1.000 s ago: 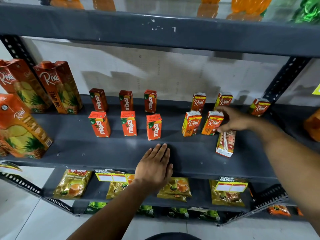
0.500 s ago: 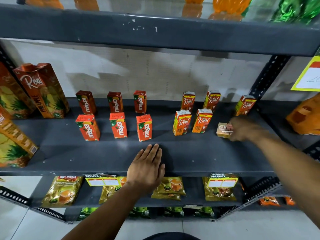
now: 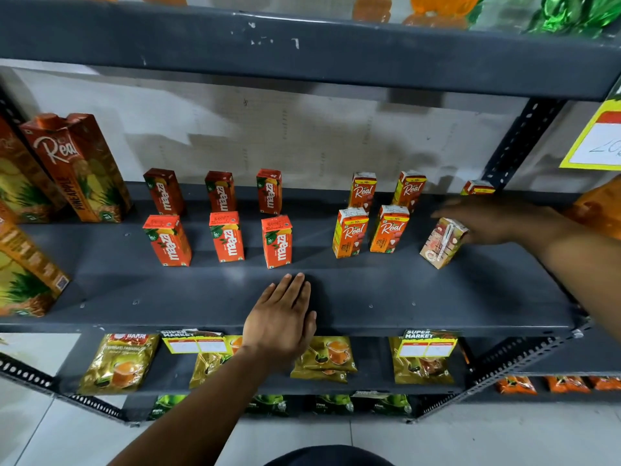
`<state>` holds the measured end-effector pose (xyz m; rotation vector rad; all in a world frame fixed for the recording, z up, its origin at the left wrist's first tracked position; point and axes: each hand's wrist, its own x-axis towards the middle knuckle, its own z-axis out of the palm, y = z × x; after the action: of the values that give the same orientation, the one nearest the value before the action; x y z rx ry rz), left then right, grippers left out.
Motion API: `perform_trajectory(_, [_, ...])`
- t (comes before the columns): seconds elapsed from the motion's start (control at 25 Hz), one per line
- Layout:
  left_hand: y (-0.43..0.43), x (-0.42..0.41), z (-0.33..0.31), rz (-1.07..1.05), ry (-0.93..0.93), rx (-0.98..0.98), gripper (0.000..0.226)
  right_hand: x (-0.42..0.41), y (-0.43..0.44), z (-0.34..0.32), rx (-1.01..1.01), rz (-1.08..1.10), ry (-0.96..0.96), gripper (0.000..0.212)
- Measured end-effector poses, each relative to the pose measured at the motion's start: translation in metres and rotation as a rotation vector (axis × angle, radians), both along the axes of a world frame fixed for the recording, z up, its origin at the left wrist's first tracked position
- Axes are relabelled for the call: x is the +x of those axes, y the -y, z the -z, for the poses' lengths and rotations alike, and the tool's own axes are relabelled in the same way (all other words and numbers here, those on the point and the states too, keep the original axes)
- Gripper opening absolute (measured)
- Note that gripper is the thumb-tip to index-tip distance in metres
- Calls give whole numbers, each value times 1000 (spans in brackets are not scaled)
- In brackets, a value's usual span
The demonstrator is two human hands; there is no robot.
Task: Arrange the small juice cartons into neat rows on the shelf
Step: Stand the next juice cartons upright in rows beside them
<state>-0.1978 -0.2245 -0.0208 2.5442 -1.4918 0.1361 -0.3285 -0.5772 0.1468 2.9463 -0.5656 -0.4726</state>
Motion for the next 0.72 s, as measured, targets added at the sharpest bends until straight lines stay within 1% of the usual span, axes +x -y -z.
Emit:
perform_trajectory(0.08, [0, 0, 0, -1, 9, -4, 63, 3, 9, 0, 56, 99, 63, 76])
perform_trajectory(0.2, [0, -1, -1, 4, 7, 8, 61, 10, 14, 9, 61, 278, 140, 71])
perform_trajectory(0.28, [0, -1, -3, 5, 1, 9, 60, 13, 13, 15, 70, 333, 179, 74])
perform_trajectory(0.36, [2, -2, -6, -6, -58, 0, 60, 17, 11, 20, 100, 362, 227, 75])
perform_trajectory(0.44, [12, -4, -9, -34, -172, -34, 65, 16, 16, 22, 137, 367, 267, 78])
perform_trajectory(0.52, [31, -6, -16, -81, -346, -149, 78, 9, 24, 23, 239, 380, 322, 78])
perform_trajectory(0.6, [59, -2, -26, -154, -645, -314, 91, -3, 35, 25, 481, 405, 408, 78])
perform_trajectory(0.64, [74, 4, -32, -191, -779, -381, 96, -9, 40, 27, 618, 417, 445, 84])
perform_trajectory(0.72, [97, 19, -38, -234, -921, -434, 107, -17, 46, 39, 799, 457, 523, 94])
